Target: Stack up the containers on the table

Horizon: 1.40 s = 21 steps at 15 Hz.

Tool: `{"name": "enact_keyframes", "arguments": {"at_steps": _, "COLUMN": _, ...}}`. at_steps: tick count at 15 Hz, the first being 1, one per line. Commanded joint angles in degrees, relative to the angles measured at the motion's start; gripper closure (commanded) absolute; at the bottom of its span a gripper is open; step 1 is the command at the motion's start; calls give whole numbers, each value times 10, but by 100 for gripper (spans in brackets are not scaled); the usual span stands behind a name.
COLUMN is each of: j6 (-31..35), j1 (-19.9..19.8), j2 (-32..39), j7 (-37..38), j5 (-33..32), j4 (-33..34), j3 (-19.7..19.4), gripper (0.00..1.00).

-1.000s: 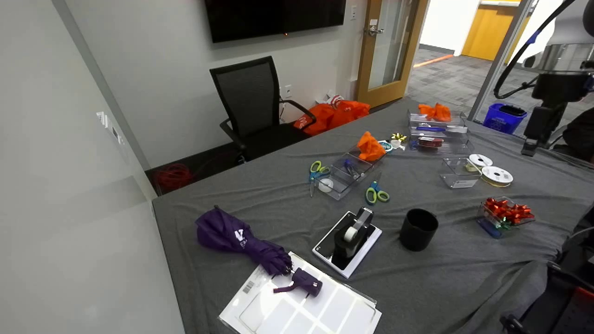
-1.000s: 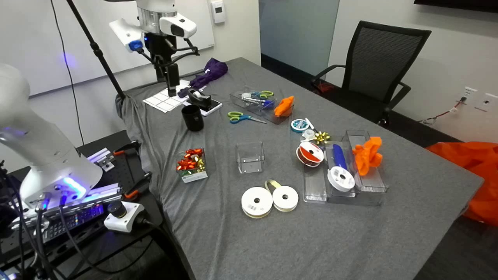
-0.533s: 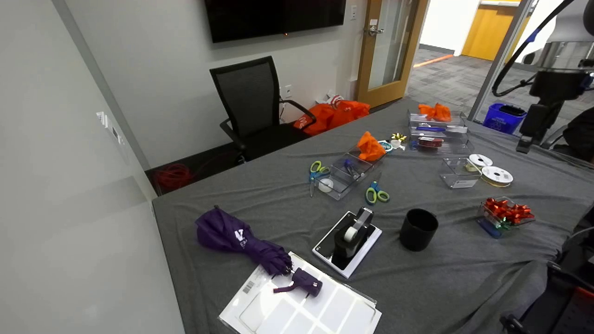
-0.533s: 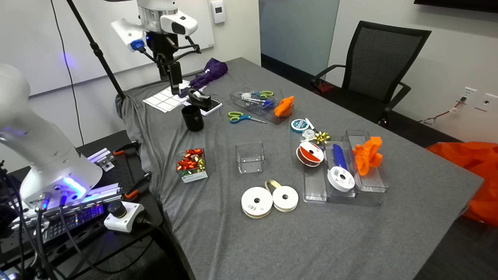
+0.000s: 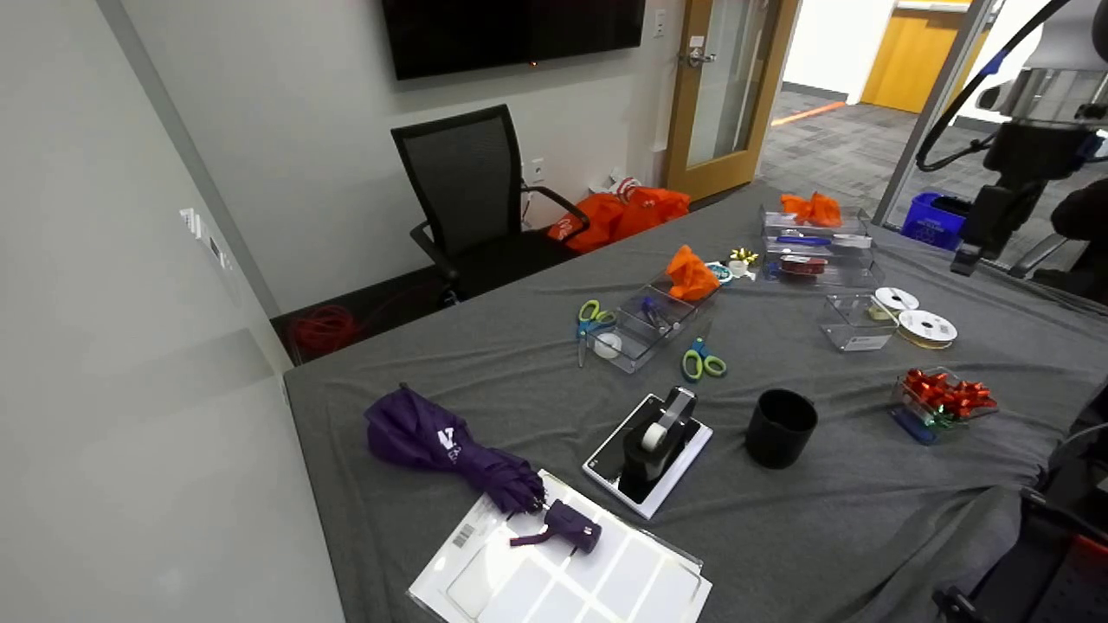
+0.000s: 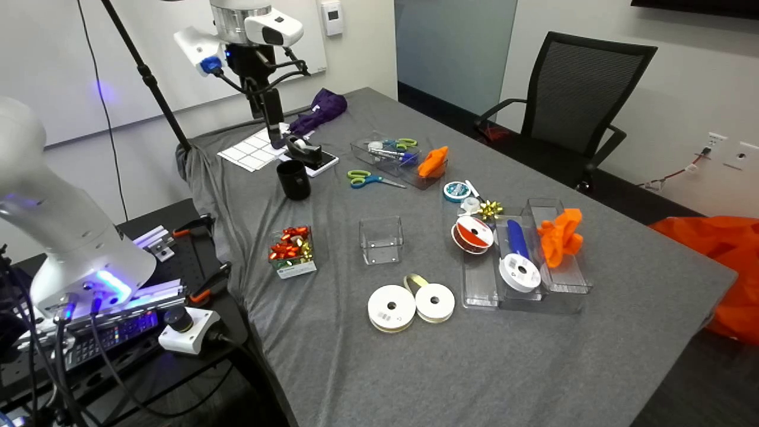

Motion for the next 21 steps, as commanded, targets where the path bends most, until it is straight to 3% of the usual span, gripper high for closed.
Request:
{"name": "enact_keyframes", "arguments": {"at_steps": 1, "j6": -1, "j1": -12, "j2": 1, "j7": -3, "j5": 4, "j4": 1, "j3": 11, "gripper": 0}}
{"name": "enact_keyframes", "arguments": {"at_steps": 6, "j6": 44, "j1": -15, "j2": 14, "j7": 12, "j5": 0, "j4": -19, "j3": 14, "gripper": 0}}
{"name": "enact_keyframes", "arguments": {"at_steps": 12, "j6": 100, "j1": -18, "j2": 70, "j7": 85, "j5": -17, "j4": -42, "j3": 32, "gripper": 0}}
{"name": "enact_keyframes", "arguments": {"at_steps": 16, "j6": 122, "j1": -39, "j2": 100, "j7": 113, "j5": -87, "j4": -48, "j3": 27, "gripper": 0}}
{"name": "enact_keyframes", "arguments": {"at_steps": 21, "j6": 211, "j1": -82, "j2": 136, "j7": 89, "j5": -173, "j4": -62, "j3": 2, "gripper": 0}}
